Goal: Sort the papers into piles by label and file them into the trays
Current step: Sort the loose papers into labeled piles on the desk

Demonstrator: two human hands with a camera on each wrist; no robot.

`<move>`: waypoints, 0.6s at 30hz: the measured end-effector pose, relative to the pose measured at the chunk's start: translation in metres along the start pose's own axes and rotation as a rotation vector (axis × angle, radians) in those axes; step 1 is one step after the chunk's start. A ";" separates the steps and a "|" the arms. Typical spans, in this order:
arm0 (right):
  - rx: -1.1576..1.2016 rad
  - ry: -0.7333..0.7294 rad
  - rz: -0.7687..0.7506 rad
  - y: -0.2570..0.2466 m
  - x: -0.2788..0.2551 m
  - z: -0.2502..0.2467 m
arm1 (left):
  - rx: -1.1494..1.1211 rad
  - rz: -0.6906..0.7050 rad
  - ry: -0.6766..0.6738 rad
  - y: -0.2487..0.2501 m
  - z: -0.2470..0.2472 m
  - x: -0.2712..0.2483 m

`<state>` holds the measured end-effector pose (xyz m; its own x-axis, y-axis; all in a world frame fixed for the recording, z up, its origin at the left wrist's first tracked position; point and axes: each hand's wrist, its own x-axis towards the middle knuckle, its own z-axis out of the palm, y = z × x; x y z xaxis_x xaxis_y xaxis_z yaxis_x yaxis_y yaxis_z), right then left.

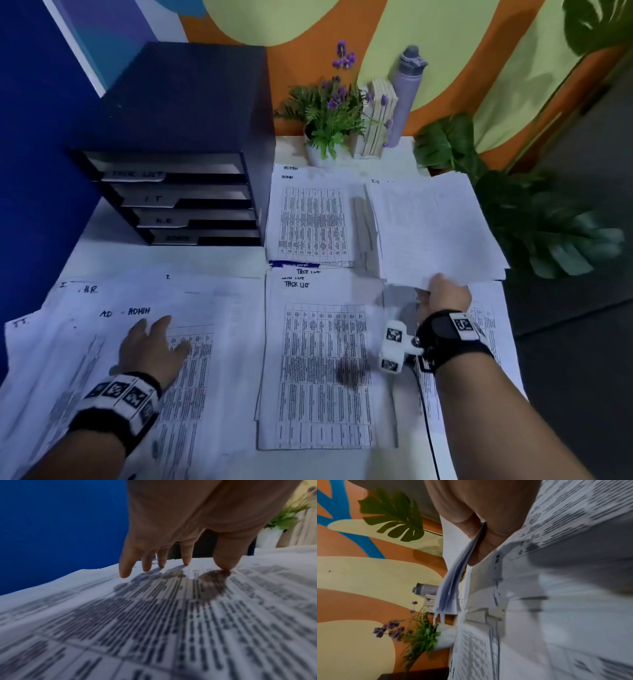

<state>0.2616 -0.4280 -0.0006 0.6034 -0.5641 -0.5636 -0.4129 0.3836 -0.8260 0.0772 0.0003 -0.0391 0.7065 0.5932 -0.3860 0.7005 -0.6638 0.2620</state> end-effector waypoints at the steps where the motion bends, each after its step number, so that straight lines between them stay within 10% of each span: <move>1: 0.051 -0.026 0.028 -0.005 0.001 0.004 | 0.008 -0.009 -0.004 -0.005 0.002 0.002; 18: -0.110 -0.006 -0.136 0.023 0.000 0.044 | -0.069 -0.084 0.077 -0.036 -0.004 -0.006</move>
<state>0.2824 -0.3868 -0.0196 0.6629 -0.6006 -0.4470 -0.3989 0.2219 -0.8897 0.0484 0.0221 -0.0427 0.6486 0.6807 -0.3405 0.7612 -0.5786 0.2931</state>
